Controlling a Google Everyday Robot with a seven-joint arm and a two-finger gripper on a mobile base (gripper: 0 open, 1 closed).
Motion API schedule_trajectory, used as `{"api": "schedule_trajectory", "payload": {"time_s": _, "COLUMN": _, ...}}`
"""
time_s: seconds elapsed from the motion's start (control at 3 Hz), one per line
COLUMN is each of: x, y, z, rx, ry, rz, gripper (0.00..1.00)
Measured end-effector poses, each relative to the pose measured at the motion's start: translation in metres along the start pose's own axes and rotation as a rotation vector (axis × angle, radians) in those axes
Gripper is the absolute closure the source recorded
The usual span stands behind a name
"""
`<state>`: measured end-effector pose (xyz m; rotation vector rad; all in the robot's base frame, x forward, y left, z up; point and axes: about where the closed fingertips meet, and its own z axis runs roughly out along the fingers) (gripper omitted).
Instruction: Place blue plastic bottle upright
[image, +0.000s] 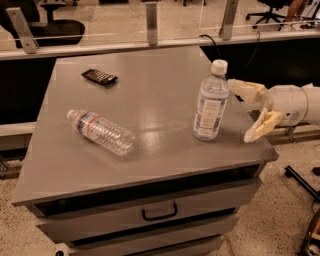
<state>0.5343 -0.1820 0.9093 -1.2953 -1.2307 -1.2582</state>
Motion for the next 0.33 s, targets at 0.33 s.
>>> {"api": "schedule_trajectory", "payload": {"time_s": 0.33, "x": 0.0035, "y": 0.001, "z": 0.0021, "rx": -0.001, "ry": -0.002, "rz": 0.012, "gripper": 0.0}}
